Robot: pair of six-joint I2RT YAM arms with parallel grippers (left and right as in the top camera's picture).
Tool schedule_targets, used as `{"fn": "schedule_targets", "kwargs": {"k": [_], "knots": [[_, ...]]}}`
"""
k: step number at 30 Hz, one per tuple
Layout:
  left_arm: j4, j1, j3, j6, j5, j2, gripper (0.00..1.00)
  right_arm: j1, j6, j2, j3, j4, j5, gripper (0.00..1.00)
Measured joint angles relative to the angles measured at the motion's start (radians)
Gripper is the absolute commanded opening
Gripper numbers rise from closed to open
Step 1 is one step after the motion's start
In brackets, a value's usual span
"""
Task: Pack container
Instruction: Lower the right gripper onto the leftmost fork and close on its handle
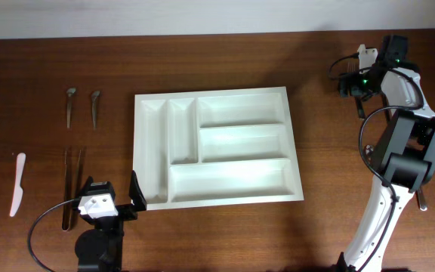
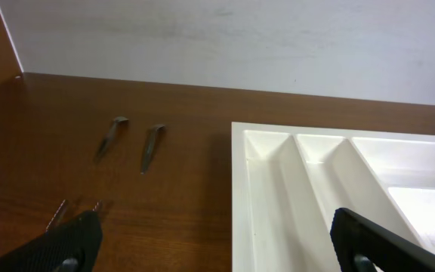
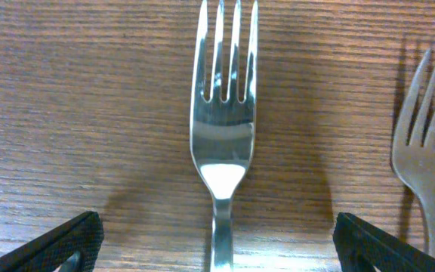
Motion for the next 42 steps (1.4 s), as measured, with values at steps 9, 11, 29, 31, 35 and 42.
{"fn": "schedule_targets", "kwargs": {"k": [9,11,29,31,35,42], "knots": [[0.000,0.000,0.000,0.000,0.000,0.000,0.99,-0.041,0.003,0.005,0.001,-0.010,-0.060,0.99],[0.000,0.000,0.000,0.000,0.000,0.000,0.99,-0.044,0.003,0.005,0.003,-0.016,-0.064,0.99],[0.000,0.000,0.000,0.000,0.000,0.000,0.99,-0.024,-0.024,0.005,0.009,-0.041,-0.025,0.99],[0.000,0.000,0.000,0.000,0.000,0.000,0.99,-0.013,-0.027,0.005,0.011,-0.043,-0.017,1.00],[0.000,0.000,0.000,0.000,0.000,0.000,0.99,0.005,-0.031,0.005,0.012,-0.043,-0.013,0.98],[0.000,0.000,0.000,0.000,0.000,0.000,0.99,0.007,-0.033,0.005,0.012,-0.046,-0.014,0.85]]}}
